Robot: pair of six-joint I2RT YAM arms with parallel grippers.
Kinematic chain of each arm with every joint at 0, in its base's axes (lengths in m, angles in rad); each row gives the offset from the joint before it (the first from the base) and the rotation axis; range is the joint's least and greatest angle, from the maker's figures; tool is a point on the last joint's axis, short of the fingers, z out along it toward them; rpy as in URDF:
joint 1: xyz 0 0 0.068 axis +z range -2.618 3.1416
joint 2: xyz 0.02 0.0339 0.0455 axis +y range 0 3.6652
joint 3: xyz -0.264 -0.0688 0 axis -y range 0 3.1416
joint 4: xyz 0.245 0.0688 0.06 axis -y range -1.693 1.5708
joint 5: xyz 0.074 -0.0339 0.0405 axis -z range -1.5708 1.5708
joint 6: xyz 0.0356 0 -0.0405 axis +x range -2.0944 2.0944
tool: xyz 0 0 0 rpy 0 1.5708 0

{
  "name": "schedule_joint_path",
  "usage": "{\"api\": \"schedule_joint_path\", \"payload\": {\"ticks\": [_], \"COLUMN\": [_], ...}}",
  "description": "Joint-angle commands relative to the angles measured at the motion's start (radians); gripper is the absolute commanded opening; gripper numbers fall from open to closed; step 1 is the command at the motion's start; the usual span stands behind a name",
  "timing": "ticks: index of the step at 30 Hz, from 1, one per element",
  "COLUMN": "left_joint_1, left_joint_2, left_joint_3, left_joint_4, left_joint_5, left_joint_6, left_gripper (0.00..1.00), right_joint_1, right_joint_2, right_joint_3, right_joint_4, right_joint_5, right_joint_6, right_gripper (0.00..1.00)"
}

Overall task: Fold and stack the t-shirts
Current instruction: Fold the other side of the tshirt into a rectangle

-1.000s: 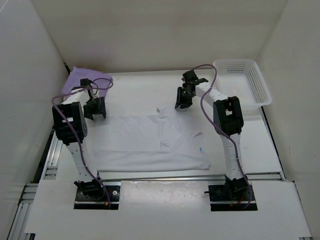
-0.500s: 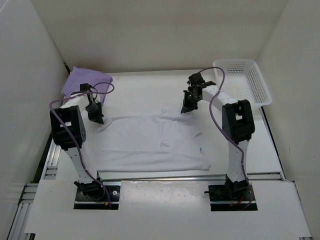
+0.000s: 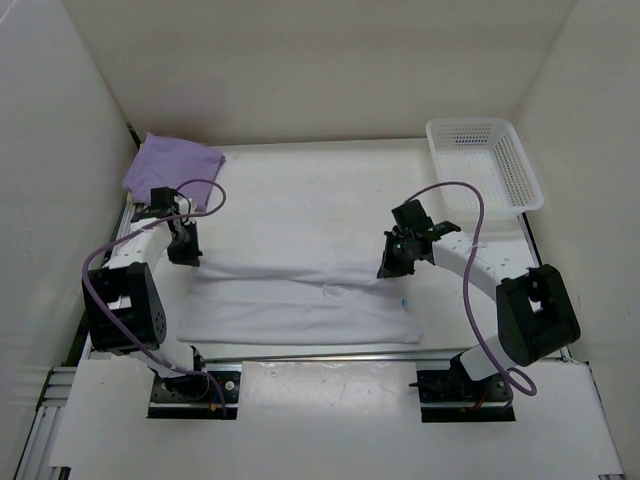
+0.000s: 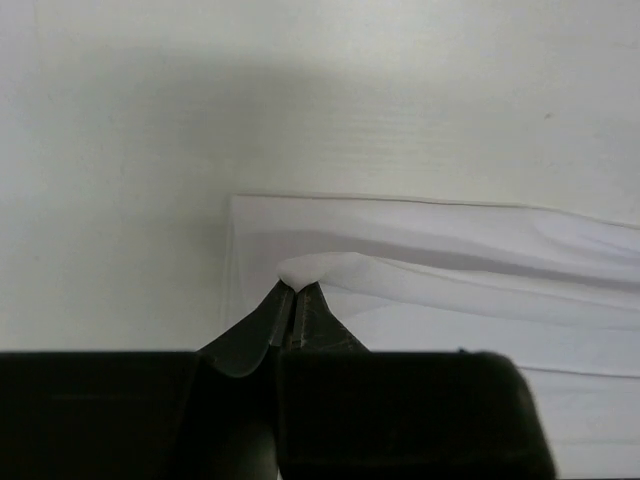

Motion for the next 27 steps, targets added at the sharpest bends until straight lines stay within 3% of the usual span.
{"api": "schedule_joint_path", "payload": {"ticks": [1,9,17,21,27], "left_joint_1": [-0.004,-0.004,-0.004,-0.004,-0.004], "left_joint_2": [-0.045,-0.074,-0.074,-0.107,-0.223], "left_joint_3": [-0.033,-0.107,-0.021,-0.064,-0.214], "left_joint_4": [0.019,0.029,0.038,0.038,0.038], "left_joint_5": [-0.032,-0.073,-0.083,-0.083,-0.063], "left_joint_6": [0.0,0.0,0.0,0.0,0.0], "left_gripper": [0.1,0.1,0.1,0.1,0.17], "right_joint_1": [0.015,0.026,0.035,0.046,0.08], "right_joint_2": [-0.037,-0.028,-0.019,-0.01,-0.026], "right_joint_3": [-0.035,-0.035,0.004,-0.037,-0.127], "right_joint_4": [0.043,0.043,0.025,0.025,0.016], "right_joint_5": [0.052,0.061,0.081,0.069,0.058], "right_joint_6": [0.053,0.064,0.064,0.064,0.094], "right_gripper": [0.0,0.0,0.0,0.0,0.16]}}
